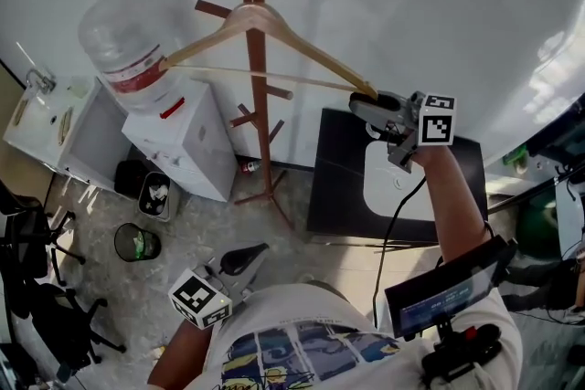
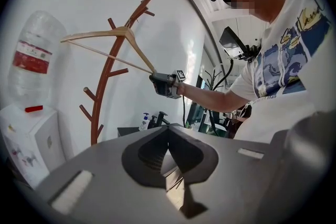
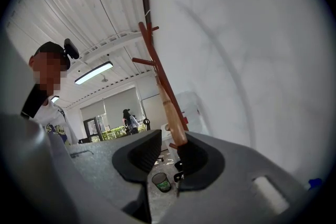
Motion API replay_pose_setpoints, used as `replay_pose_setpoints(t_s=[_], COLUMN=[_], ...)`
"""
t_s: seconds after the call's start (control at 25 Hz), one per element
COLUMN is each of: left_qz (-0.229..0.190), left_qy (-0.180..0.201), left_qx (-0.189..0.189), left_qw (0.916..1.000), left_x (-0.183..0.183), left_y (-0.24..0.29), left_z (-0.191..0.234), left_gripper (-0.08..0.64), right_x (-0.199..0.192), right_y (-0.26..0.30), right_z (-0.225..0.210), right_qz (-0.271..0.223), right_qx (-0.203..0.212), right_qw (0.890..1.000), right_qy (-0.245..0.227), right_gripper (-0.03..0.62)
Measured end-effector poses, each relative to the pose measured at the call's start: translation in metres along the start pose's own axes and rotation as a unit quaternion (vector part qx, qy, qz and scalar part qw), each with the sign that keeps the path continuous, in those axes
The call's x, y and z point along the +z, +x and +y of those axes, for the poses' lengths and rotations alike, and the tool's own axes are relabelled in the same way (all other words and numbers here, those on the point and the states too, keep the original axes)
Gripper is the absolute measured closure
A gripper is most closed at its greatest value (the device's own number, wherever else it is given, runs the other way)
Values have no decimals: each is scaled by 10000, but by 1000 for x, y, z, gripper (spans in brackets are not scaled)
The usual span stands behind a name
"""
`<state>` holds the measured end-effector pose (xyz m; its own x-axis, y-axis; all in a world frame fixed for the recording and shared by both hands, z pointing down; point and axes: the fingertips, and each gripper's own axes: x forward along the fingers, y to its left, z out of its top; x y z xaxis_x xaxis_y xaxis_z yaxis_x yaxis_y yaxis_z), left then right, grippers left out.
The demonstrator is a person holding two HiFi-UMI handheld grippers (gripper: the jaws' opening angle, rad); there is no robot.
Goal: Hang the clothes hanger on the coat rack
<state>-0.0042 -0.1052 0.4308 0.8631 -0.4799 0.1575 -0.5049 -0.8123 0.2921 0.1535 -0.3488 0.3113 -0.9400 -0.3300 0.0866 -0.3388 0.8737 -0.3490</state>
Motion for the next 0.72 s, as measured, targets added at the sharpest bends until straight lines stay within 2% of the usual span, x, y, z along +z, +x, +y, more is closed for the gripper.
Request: replay_pose_setpoints(t_s=[0.4,0.6,0.72], left_qz=[87,114,73], left_qy=[-2,-13,12], left_qx=[-372,-528,-597], left_qw=[9993,9985,9982], left_x=[-5,-5,-5], left_y=[-17,-37,-52], left_z=[-7,-8,-5], left_gripper=[557,557,557], right_x=[-44,-76,-94], right_y=[-32,-34,-26], right_z=[14,42,70], right_qz=[56,246,413], right_qx=[-894,-1549,-1863], right_qw=[9958,9876,9810], right_qy=[196,-76,-350], right_gripper=[499,503,527])
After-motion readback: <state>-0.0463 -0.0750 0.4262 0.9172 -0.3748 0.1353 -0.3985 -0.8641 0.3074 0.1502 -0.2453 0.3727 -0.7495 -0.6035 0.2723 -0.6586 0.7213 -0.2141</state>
